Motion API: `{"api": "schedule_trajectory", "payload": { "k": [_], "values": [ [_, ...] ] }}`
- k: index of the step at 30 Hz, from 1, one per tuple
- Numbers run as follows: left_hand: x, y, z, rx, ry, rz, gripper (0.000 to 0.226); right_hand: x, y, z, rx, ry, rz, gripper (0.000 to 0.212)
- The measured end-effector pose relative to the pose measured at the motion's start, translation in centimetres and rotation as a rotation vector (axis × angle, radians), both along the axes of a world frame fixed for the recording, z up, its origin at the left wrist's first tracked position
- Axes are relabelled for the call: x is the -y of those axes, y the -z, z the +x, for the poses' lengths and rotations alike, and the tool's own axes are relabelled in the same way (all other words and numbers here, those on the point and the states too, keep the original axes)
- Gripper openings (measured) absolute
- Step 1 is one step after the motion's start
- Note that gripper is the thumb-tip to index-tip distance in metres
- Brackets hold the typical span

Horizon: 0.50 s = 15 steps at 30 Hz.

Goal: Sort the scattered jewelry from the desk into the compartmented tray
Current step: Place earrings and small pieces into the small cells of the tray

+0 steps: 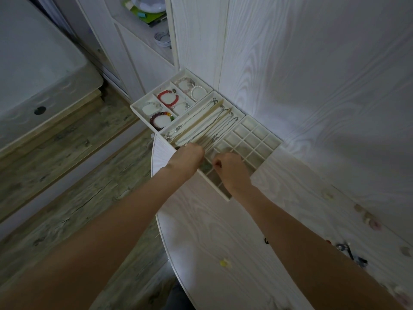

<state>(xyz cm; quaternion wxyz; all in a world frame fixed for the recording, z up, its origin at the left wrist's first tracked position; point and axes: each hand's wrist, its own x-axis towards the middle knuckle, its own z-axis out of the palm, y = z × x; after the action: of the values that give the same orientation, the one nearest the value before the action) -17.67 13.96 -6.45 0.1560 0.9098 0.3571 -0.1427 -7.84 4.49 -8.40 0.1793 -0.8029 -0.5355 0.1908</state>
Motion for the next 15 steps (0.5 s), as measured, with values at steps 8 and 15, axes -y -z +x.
{"api": "schedule_trajectory", "payload": {
  "k": [8,15],
  "values": [
    [0.53,-0.22,0.85,0.004,-0.14,-0.015,0.012,-0.43,-0.53,-0.22,-0.004,0.025,-0.061,0.019],
    [0.33,0.31,0.23,0.095,-0.295,-0.136,0.02,-0.78,-0.58,-0.48,-0.026,0.016,-0.084,0.018]
  ]
}}
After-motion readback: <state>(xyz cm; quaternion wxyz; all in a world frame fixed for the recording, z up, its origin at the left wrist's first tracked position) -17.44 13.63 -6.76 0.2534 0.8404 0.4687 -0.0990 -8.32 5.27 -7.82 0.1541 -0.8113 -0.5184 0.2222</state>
